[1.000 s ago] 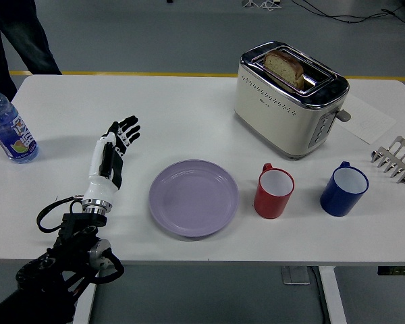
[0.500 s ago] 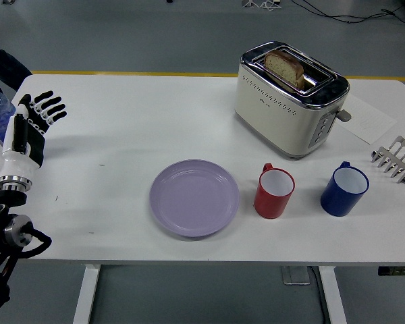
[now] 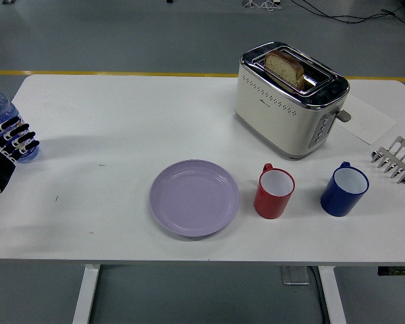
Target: Push plate across desktop
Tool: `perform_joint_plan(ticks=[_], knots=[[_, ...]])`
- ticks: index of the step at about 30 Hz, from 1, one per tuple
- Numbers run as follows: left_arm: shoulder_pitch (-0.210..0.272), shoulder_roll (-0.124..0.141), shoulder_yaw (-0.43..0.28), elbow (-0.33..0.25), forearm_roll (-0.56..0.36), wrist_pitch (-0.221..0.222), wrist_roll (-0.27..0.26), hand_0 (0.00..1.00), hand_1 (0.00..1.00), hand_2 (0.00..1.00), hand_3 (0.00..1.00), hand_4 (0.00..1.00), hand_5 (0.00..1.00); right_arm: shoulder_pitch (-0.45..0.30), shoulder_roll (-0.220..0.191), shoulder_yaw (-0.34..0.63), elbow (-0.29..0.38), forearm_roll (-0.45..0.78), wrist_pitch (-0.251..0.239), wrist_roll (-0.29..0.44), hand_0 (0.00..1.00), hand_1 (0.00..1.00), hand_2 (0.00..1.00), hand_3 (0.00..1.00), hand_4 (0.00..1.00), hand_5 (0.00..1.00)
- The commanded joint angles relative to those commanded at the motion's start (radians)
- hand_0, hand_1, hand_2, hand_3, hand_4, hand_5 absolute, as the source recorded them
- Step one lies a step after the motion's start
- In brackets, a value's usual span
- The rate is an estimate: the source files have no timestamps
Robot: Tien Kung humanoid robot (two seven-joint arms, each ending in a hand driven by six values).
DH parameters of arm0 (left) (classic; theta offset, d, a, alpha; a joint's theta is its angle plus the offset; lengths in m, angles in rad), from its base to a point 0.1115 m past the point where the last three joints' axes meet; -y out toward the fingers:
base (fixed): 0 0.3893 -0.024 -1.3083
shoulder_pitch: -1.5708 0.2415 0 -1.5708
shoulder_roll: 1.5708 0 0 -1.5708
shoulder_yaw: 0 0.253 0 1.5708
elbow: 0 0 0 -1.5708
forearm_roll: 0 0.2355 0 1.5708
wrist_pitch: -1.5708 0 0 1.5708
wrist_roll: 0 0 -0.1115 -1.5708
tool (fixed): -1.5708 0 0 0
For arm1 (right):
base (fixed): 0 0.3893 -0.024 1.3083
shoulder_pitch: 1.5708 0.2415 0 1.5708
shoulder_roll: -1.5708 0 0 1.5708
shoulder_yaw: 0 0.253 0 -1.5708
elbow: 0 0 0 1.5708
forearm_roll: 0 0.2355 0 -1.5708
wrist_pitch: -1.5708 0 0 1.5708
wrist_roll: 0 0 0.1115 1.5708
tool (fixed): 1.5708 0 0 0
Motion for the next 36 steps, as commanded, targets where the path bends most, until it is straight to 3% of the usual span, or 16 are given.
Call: perform_joint_plan(ticks=[2, 5, 36], knots=[[0.009, -0.006, -0.024, 0.008, -0.018, -0.024, 0.042, 0.521, 0.647, 0.629, 0.631, 0.494, 0.998, -0.003, -0.001, 0.014, 0.0, -0.018, -0.002, 0.002, 0.66, 0.647, 0.707, 0.643, 0.528, 0.448], [0.017, -0.011, -0.038, 0.008, -0.027, -0.033, 0.057, 0.521, 0.647, 0.629, 0.631, 0.494, 0.998, -0.006, -0.002, 0.014, 0.0, -0.017, -0.003, 0.005, 0.66, 0.647, 0.707, 0.643, 0.528, 0.448], [0.024, -0.031, -0.065, 0.032, -0.064, -0.004, 0.062, 0.529, 0.645, 0.635, 0.647, 0.523, 0.998, 0.003, -0.005, 0.053, 0.0, -0.082, -0.015, 0.001, 0.659, 0.643, 0.702, 0.636, 0.521, 0.411]])
